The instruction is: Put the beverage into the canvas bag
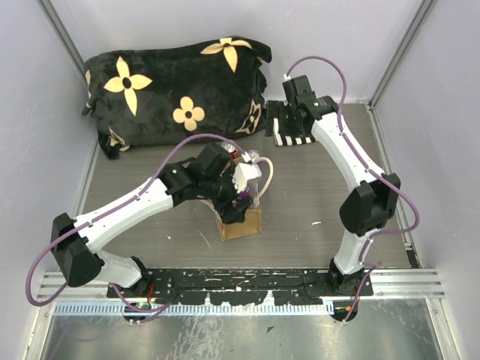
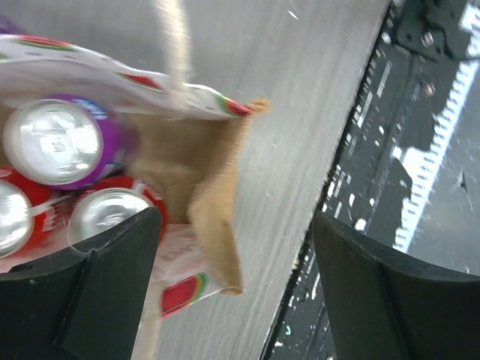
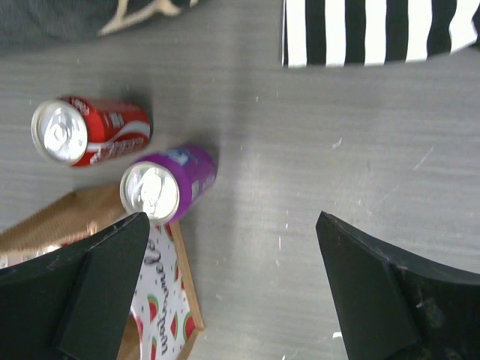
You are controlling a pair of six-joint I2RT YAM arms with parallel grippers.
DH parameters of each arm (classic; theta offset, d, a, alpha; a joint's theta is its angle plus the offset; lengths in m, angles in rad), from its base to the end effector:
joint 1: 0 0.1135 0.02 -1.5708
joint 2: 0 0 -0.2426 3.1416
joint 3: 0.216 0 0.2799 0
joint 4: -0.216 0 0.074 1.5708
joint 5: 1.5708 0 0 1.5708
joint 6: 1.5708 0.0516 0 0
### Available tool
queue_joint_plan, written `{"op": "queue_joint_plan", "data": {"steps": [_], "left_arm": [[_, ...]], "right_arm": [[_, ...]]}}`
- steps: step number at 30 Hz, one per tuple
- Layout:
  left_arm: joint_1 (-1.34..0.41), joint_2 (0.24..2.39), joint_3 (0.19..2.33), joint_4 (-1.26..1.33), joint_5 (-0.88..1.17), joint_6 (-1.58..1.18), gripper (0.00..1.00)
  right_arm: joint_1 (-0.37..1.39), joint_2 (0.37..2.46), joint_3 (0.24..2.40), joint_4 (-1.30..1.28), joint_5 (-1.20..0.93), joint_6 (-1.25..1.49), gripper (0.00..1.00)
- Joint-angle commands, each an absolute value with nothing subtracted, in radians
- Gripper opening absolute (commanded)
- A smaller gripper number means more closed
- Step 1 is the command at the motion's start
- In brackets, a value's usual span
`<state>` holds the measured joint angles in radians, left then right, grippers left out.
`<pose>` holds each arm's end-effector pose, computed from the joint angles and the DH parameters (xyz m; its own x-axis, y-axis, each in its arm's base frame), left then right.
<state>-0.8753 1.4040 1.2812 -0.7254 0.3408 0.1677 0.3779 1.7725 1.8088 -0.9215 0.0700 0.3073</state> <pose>0.2043 -0.2717 0.2868 -0.3295 0.6403 -0.6939 0.9333 0.3320 -0.1368 0.3908 0.1513 0.3239 -0.7846 0.0132 -0.6199 -0.0940 0.9857 0.1399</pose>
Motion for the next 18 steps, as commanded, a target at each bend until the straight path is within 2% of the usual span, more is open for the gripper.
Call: {"op": "queue_joint_plan", "data": {"steps": [1,12,18], "left_arm": [[-0.930,1.403,1.196,-0.730,0.417,0.237,0.88],[-1.006,1.408,1.113,-0.717,0.418,0.295,0.88],[-1.053,1.371,1.073,-0.741,0.391,0.352,0.88]], "right_arm": [[0.360,1.875,1.978,-0.989,0.036,0.229,0.99],[0.306,2.056,2.152,-1.047,-0.065,0.188,0.98],[0.309,2.080,2.166,-1.053,-0.162,0.181,0.94]]}}
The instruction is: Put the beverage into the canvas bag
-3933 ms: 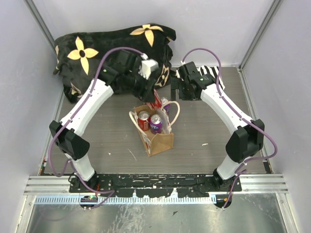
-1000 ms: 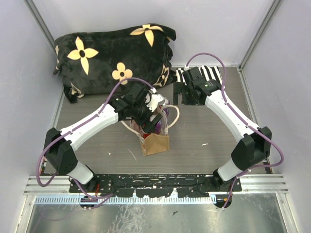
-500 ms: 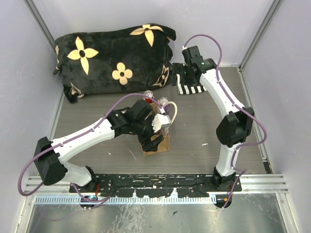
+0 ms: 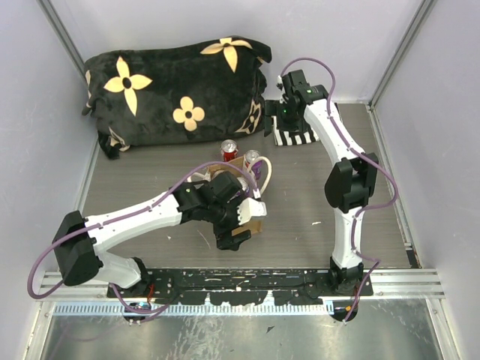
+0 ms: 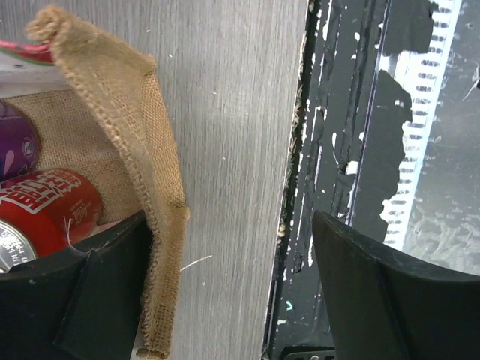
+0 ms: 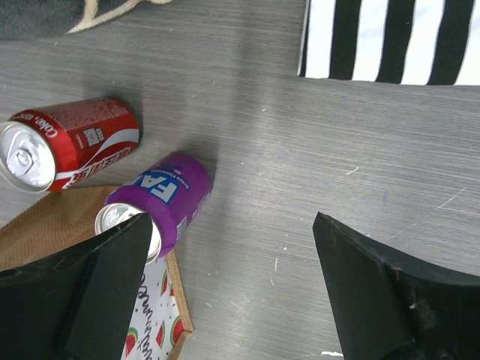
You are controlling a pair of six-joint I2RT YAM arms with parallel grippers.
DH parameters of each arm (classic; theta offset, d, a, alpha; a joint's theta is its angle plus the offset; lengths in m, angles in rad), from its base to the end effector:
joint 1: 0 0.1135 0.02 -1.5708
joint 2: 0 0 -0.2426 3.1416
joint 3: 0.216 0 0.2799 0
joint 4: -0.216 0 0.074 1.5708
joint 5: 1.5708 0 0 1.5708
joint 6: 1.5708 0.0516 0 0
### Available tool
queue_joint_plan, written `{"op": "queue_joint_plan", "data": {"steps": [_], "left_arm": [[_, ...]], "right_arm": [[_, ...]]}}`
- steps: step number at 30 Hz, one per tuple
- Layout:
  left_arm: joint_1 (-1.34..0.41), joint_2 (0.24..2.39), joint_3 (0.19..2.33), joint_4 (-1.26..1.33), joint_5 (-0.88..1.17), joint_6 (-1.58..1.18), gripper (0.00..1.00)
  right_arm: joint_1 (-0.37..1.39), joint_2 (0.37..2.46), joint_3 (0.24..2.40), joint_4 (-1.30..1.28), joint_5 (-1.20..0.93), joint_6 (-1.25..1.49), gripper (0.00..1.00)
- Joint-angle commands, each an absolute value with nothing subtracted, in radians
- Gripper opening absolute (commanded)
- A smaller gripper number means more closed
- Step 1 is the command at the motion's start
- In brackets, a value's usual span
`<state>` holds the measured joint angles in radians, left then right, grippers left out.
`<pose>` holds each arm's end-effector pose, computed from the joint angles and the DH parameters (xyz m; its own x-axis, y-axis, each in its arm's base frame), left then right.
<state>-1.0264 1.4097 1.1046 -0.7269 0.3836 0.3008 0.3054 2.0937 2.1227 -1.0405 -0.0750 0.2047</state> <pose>0.1504 -0.2858 0.2235 -0.1601 0.7949 -0.5852 0.9843 0.0842 -0.1548 0.4559 0.1478 0.2852 -0.8602 -0.0586 -0.5066 -0.1664 0.9713 0.1700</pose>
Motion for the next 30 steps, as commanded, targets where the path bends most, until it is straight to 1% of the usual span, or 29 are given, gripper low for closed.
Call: {"op": "queue_joint_plan", "data": {"steps": [1,5,12,19,23,30], "left_arm": [[-1.058,1.368,1.067,-0.743,0.385,0.361,0.88],[-1.073,1.358,1.036,-0.748,0.370,0.393,0.88],[-1.081,1.352,1.016,-0.755,0.366,0.415,0.88],[-1.080,1.349,1.011,-0.756,0.359,0.421,0.88],[-1.081,1.349,1.009,-0.757,0.361,0.421,0.88],[-1.080,1.352,1.006,-0.755,0.361,0.423,0.88]], "right_arm": [[0.312,2.078,2.159,-1.049,-0.173,0.181,0.94],[0.344,2.074,2.138,-1.033,-0.195,0.186,0.93],[0.400,2.070,2.062,-0.955,-0.172,0.226,0.93],[0.434,2.114,2.110,-0.966,-0.124,0.257,0.94],[0.456,2.124,2.098,-0.979,-0.078,0.263,0.95],[0.486,2.142,2.065,-0.960,-0.072,0.282,0.96]]}}
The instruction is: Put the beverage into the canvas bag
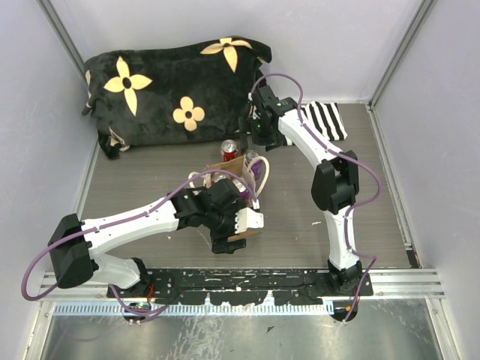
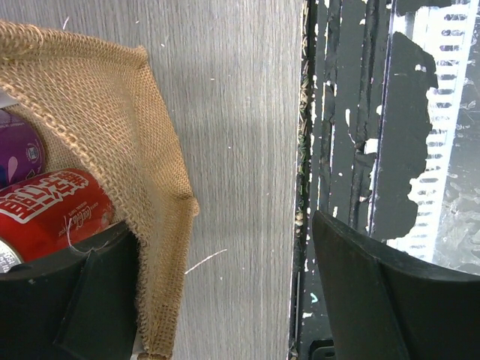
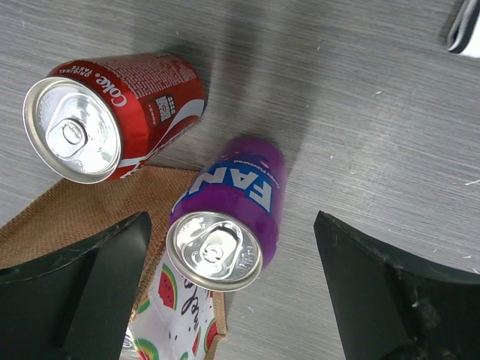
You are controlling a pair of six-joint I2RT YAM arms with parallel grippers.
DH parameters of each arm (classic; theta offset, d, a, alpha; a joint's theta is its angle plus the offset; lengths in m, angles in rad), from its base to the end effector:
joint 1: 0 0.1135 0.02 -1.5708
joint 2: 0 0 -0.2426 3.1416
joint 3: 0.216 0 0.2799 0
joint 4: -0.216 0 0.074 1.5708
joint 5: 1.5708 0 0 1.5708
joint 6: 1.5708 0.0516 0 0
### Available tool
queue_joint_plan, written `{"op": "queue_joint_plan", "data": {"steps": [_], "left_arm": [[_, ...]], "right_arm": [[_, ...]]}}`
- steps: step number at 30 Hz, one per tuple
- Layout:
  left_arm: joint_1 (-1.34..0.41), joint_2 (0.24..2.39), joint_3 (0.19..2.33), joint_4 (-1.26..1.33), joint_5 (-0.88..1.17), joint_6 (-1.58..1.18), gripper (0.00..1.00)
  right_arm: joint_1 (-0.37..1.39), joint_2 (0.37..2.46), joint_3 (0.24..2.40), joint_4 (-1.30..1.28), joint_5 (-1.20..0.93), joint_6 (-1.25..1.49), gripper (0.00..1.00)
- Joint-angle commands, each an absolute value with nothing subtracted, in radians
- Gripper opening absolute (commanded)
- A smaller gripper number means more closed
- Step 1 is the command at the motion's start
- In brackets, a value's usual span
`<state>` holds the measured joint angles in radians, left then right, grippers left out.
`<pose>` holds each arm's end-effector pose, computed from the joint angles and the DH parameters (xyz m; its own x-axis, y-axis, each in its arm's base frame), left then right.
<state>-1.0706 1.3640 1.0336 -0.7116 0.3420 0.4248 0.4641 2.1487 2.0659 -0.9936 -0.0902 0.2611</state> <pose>0.1335 -0.2804 0.2131 -0.0031 0.8153 -0.5790 0.9978 -0.0359 -0.0559 0.4356 0.2232 0.2435 -0.8854 -0.1557 -0.4380 -0.2644 0.9436 0.1991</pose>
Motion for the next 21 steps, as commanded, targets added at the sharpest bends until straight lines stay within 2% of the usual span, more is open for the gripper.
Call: {"op": "queue_joint_plan", "data": {"steps": [1,21], "left_arm": [[-1.080,1.350,1.004,-0.755,0.362,0.422,0.88],[-1.080,1.352,0.991,-0.744,0.359,0.422,0.88]], "right_arm": [[0.490,2.143,2.062,-0.954,-0.074,0.285,0.96],[0.499,2.152,1.950,-0.952,-0.041,0.297,0.94]]}}
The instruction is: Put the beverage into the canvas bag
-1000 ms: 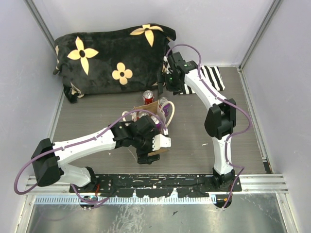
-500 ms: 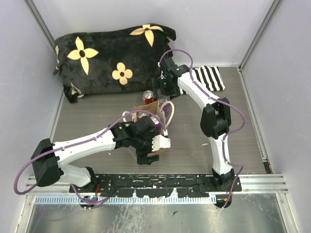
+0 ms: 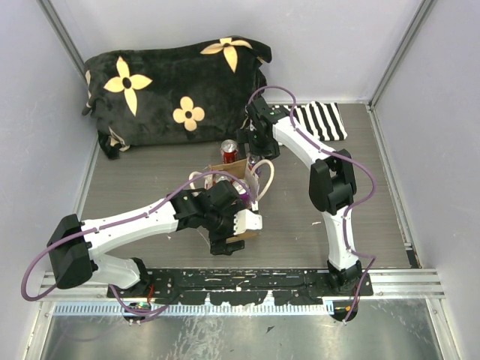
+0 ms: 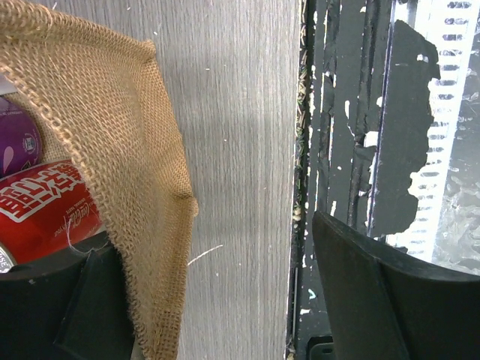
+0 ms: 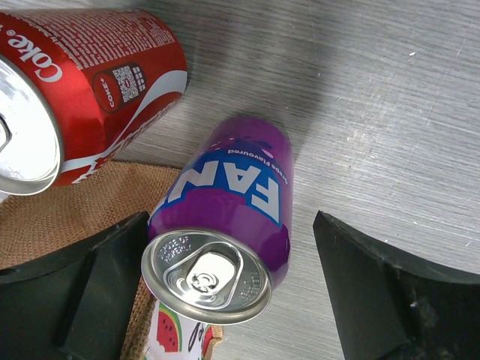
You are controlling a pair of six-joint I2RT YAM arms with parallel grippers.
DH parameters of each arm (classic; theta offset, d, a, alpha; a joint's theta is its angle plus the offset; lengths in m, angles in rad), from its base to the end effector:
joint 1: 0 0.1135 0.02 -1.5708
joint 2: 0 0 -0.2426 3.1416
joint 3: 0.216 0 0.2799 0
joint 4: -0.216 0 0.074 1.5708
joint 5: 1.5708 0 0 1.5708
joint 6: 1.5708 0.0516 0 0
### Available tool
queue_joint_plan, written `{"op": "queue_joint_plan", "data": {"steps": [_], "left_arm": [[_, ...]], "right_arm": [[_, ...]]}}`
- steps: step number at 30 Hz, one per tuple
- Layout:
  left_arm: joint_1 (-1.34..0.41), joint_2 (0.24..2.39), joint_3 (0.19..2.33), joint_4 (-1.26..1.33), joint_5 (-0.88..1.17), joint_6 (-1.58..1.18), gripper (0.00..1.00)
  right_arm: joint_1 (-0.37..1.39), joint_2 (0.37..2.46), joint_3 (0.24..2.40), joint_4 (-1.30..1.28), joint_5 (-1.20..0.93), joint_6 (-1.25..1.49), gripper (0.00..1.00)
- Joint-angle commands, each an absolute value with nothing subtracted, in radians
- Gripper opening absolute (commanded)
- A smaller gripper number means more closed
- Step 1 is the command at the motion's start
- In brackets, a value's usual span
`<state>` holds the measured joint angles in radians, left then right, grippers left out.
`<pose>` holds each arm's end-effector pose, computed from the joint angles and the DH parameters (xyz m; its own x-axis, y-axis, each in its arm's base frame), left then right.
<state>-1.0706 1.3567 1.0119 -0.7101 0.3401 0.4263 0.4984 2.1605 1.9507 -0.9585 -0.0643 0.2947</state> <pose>0.1319 -0.2772 0.2079 -0.0051 0.8222 -0.5692 0.9976 -0.0354 -0.0602 0.4235 0.2343 0.2014 -0.9183 -0.1698 -0.3577 -0.2429 0.9550 0.1703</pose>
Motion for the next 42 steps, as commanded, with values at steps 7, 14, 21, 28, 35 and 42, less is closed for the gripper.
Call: {"op": "queue_joint_plan", "data": {"steps": [7,14,21,28,35,42], "left_arm": [[-1.080,1.352,0.994,-0.750,0.353,0.425,0.88],[-1.080,1.349,0.994,-0.749,0.343,0.433,0.88],[-1.037,1.310,0.986,-0.720,0.308,0.425,0.88],[-1.034,1.184,0.896,-0.663,0.251,0.496,0.90],[-1.034,1.165,0.906,-0.652,0.262,0.473,0.91],[-1.035,1.182,0.939,-0.633,0.287,0.476,0.95]], "right_arm": [[0.499,2.171,1.954,-0.951,-0.031,0.295,0.70],[0.499,2.152,1.958,-0.952,-0.011,0.297,0.20],[0.469,2.102,2.033,-0.990,0.003,0.306,0.10],[0.409,2.115,2.266,-1.100,-0.001,0.305,0.04],[0.402,2.089,2.412,-1.145,-0.054,0.316,0.02],[0.461,1.971,2.366,-1.091,-0.101,0.302,0.01]]}}
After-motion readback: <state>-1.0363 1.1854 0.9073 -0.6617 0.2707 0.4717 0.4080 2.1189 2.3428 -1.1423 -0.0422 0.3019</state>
